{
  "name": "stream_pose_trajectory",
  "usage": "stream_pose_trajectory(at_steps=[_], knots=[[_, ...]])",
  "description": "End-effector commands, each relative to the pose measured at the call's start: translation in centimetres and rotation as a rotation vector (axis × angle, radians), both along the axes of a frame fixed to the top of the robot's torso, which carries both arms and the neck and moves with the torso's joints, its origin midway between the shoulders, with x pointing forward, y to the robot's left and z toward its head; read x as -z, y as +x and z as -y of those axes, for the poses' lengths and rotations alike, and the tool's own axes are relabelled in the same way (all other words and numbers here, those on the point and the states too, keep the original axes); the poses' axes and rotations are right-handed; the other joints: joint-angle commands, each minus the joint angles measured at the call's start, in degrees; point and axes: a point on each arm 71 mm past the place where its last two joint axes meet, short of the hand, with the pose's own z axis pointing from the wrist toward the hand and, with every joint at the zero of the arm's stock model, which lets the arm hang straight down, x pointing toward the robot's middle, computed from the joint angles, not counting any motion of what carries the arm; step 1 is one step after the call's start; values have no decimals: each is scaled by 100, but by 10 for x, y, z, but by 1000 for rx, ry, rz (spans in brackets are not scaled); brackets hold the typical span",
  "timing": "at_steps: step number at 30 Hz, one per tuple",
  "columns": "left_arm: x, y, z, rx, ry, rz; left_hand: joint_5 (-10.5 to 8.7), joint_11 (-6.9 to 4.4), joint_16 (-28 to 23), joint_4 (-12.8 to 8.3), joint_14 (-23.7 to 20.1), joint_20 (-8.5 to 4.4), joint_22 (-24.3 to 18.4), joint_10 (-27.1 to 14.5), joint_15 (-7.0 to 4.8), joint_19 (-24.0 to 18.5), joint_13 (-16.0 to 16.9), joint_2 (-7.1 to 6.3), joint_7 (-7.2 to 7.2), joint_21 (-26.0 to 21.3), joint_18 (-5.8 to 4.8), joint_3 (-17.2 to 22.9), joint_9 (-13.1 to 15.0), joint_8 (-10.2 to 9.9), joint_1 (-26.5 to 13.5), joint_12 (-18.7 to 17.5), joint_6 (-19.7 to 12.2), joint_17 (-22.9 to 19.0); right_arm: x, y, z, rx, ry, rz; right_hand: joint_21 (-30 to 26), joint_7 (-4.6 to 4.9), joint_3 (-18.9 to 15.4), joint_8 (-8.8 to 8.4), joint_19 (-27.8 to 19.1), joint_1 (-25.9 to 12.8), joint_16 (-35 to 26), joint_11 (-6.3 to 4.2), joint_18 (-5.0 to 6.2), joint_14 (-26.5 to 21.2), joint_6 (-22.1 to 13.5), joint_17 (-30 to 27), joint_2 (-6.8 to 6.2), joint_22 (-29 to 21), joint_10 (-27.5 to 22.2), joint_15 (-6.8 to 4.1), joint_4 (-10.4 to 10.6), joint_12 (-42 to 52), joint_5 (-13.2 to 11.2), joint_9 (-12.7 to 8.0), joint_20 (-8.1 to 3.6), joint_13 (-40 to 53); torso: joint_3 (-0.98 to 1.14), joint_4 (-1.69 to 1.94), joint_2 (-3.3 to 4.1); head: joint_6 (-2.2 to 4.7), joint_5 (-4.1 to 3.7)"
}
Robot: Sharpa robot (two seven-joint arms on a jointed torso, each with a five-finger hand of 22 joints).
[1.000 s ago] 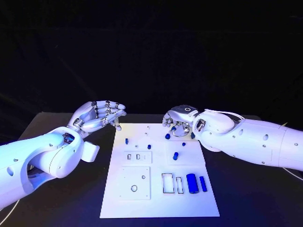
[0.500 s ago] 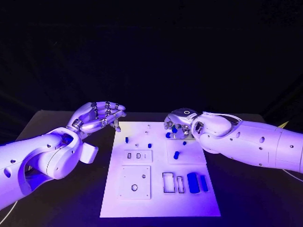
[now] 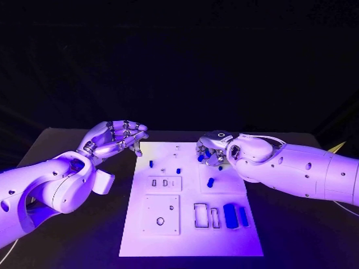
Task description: Assemble the parts on the task board
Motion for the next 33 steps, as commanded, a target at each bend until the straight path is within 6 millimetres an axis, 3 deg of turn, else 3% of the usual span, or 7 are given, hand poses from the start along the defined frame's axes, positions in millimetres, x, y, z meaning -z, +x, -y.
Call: stream_pose_trajectory(at_steps=[1, 11, 20, 33], knots=[[-2, -1, 2, 23, -6, 3, -9, 5, -11, 1, -36, 12, 6, -49, 2, -39, 4, 7, 279, 24, 20, 39, 9, -28, -55, -39, -33, -3, 2, 0, 0, 0, -15, -9, 82, 11, 60, -5, 80, 43, -31, -5, -55, 72, 43, 24, 94, 95, -9, -7, 11, 43, 45, 28, -8, 23, -2, 10, 27, 15, -3], [-1, 0, 1, 21, -5, 0, -9, 10, -22, 1, -52, 17, 16, -64, 7, -55, 2, 14, 282, 40, 20, 43, 12, -33, -60, -44, -43, -8, 0, -2, -2, -10, 12, 9, 396, -24, 395, 89, 260, 99, -58, -56, -123, 250, 250, 128, 302, 538, 162, -56, 66, 188, 49, 173, -57, 87, -4, 12, 65, 38, -11], [-1, 0, 0, 23, -3, -6, -11, 15, -36, -1, -71, 22, 26, -83, 13, -74, -1, 21, 286, 57, 21, 46, 15, -40, -64, -51, -56, -14, -2, -3, -2, -12, 44, 34, 741, -103, 569, 311, 436, 141, -98, -169, -202, 456, 482, 230, 553, 1037, 424, -141, 76, 348, -117, 436, -132, 168, -9, 25, 90, 47, -6], [0, 1, -1, 26, 1, -16, -12, 29, -67, -25, -103, 36, 51, -135, 25, -124, -10, 30, 298, 97, 23, 59, 20, -61, -48, -73, -95, -29, -8, -4, -6, 12, 94, 58, 802, -132, 541, 420, 461, 74, -143, -193, -216, 536, 496, 270, 604, 1126, 471, -163, 104, 367, -168, 596, -159, 187, -13, 25, 108, 91, 0]])
